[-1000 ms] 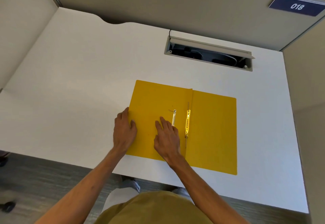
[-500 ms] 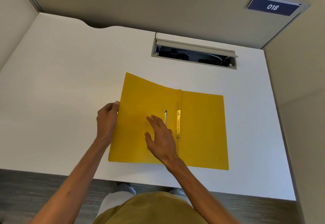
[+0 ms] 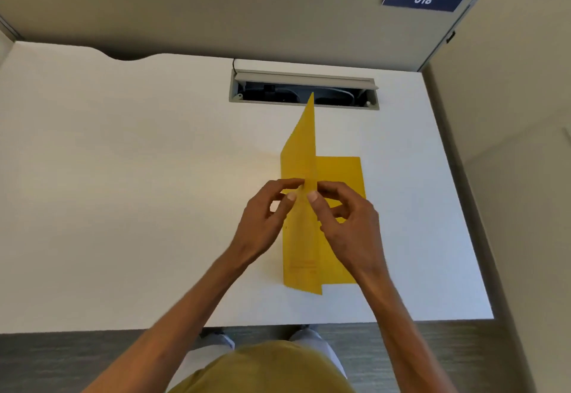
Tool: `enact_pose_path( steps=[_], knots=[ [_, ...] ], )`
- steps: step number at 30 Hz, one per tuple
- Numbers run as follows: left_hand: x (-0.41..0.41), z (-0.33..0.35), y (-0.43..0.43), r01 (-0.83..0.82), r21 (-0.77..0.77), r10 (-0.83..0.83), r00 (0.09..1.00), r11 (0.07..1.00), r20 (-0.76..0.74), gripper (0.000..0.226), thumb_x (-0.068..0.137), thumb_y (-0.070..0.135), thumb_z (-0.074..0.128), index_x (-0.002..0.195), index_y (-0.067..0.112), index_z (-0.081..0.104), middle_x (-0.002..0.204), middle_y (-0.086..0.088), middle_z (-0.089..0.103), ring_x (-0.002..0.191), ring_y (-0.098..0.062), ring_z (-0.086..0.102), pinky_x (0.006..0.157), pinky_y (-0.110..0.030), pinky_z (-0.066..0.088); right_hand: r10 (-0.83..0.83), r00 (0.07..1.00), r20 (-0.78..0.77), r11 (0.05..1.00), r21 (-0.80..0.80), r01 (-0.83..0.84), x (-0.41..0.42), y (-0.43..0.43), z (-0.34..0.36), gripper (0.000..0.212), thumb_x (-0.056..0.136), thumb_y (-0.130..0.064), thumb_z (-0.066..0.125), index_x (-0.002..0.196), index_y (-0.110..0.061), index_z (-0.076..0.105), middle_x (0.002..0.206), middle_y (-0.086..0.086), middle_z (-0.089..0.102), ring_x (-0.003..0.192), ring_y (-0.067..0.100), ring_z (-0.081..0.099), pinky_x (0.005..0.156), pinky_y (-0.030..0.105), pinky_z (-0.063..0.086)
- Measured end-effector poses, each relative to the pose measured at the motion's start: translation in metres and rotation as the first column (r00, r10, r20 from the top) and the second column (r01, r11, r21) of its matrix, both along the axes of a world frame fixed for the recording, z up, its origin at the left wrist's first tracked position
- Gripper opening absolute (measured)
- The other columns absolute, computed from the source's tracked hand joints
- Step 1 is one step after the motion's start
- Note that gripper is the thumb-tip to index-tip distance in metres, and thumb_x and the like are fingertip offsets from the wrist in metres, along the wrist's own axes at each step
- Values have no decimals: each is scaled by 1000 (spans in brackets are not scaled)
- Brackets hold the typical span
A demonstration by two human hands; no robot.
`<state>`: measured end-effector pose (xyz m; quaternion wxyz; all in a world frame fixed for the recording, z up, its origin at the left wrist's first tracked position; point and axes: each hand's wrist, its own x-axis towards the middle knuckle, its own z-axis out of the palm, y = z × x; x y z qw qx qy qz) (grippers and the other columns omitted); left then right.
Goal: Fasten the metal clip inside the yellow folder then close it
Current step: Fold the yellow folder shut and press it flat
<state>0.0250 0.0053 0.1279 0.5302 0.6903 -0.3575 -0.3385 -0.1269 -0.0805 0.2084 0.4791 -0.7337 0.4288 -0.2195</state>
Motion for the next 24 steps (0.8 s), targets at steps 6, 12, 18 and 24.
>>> enact_pose_path(
  steps=[6, 12, 18, 24],
  knots=[
    [-41, -47, -25, 275, 175, -317, 903, 945, 291, 47, 115, 38, 47, 161, 34, 44, 168, 8, 41, 151, -17, 43, 118, -51, 50, -272, 952, -139, 961, 3, 275, -66, -61, -42, 9, 103, -31, 71, 110, -27, 74, 99, -20, 74, 91, -1, 70, 81, 32, 60],
    [-56, -96, -30, 375, 366, -509, 757, 852, 410, 53, 117, 26, 42, 168, 20, 32, 179, -3, 23, 165, -27, 21, 130, -51, 32, -384, 857, -344, 915, -22, 402, -105, -89, -112, 25, 103, -22, 71, 128, -17, 69, 111, 6, 76, 82, 16, 69, 79, 36, 53],
    [-62, -130, -26, 326, 465, -546, 680, 823, 490, 56, 118, 31, 37, 171, 18, 22, 182, -1, 11, 169, -25, 8, 135, -50, 21, -311, 804, -507, 948, -105, 300, -103, -83, -164, 47, 99, -12, 67, 144, -14, 54, 133, 14, 62, 112, 39, 67, 87, 47, 54],
    [-68, -143, -24, 266, 486, -527, 652, 833, 545, 61, 118, 34, 35, 173, 22, 13, 183, 2, 3, 169, -22, 0, 137, -50, 16, -246, 743, -622, 969, -182, 168, -101, -83, -184, 59, 94, -16, 72, 149, -13, 49, 144, 11, 51, 128, 35, 56, 96, 52, 53]
  ],
)
